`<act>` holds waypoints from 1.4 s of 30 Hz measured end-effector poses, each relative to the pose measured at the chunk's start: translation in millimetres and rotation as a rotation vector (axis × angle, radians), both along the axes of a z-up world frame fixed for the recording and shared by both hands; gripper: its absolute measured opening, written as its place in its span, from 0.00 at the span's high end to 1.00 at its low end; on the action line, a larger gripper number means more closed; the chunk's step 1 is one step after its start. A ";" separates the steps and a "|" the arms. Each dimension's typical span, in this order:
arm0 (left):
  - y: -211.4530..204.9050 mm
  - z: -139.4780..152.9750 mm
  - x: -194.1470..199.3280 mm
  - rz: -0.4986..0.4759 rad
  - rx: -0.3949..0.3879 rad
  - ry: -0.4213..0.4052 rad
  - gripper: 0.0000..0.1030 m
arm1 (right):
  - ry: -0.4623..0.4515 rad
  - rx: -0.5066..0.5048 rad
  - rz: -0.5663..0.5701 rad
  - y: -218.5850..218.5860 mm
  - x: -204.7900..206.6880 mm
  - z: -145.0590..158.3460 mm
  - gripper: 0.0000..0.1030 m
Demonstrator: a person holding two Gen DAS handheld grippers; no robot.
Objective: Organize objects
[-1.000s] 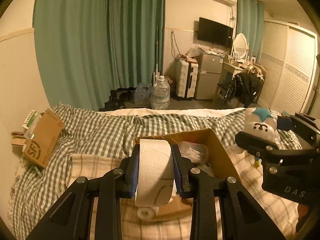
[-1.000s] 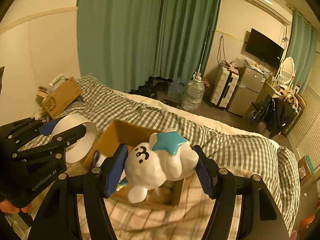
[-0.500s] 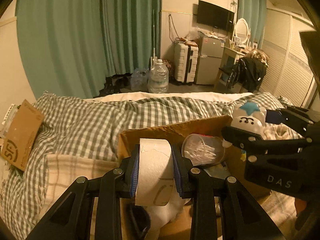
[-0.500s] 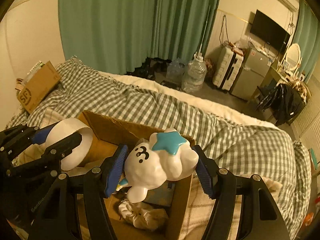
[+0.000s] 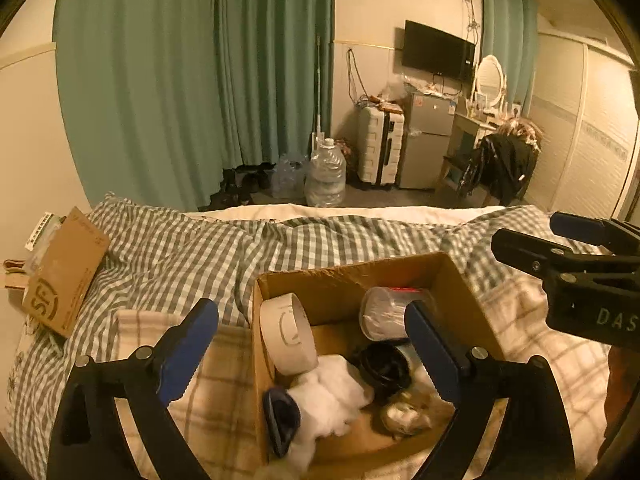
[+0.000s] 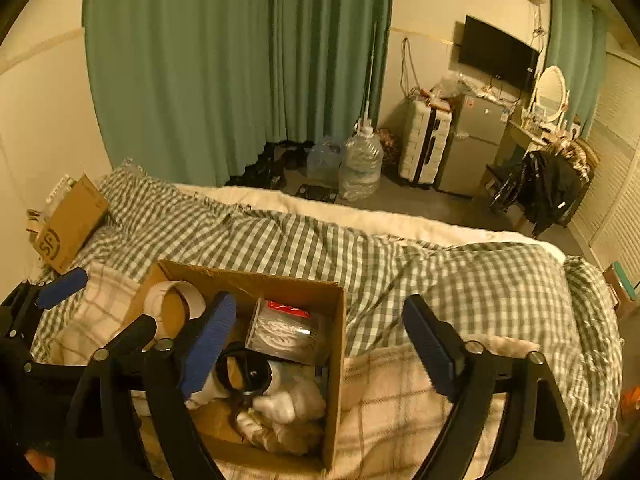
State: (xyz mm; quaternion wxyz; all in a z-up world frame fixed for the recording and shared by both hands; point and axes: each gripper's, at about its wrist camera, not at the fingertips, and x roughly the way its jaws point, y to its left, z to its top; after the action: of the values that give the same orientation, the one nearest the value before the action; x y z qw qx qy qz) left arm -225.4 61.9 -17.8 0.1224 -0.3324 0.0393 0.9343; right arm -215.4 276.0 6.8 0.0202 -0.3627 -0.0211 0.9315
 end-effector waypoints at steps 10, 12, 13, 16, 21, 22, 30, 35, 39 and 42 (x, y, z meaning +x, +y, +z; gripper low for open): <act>-17.7 76.7 77.1 0.017 -0.004 0.145 0.00 | 0.117 0.024 -0.013 -6.2 94.4 70.5 0.12; -19.8 90.5 93.0 0.026 -0.008 0.176 0.00 | 0.152 0.030 -0.022 -3.5 117.5 86.3 0.12; -21.2 97.0 100.6 0.028 -0.006 0.188 0.00 | 0.162 0.030 -0.024 -2.7 123.6 90.6 0.12; -23.9 111.9 124.2 0.032 -0.004 0.221 0.00 | 0.196 0.029 -0.033 -1.7 151.2 103.9 0.10; -27.1 121.2 164.5 0.040 -0.016 0.293 0.00 | 0.256 0.005 -0.054 3.5 195.6 111.2 0.06; -27.8 120.3 173.0 0.043 -0.019 0.308 0.00 | 0.267 -0.002 -0.057 4.6 203.6 110.3 0.05; -34.6 86.1 207.2 0.099 0.020 0.395 0.00 | 0.339 -0.002 -0.062 4.6 243.6 78.3 0.00; -34.3 51.5 206.3 0.124 0.029 0.402 0.00 | 0.388 0.048 -0.080 -1.2 247.3 39.7 0.00; -31.8 24.4 200.7 0.123 0.000 0.381 0.00 | 0.365 0.079 -0.066 -4.7 237.4 9.5 0.00; -32.7 10.0 194.8 0.124 -0.009 0.342 0.00 | 0.330 0.069 -0.058 -5.6 226.4 -6.8 0.00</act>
State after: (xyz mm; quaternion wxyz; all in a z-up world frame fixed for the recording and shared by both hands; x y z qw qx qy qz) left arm -30.7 29.3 -7.8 0.0547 -0.1711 0.0431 0.9828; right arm 11.0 270.4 0.0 0.0625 -0.2044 -0.0392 0.9761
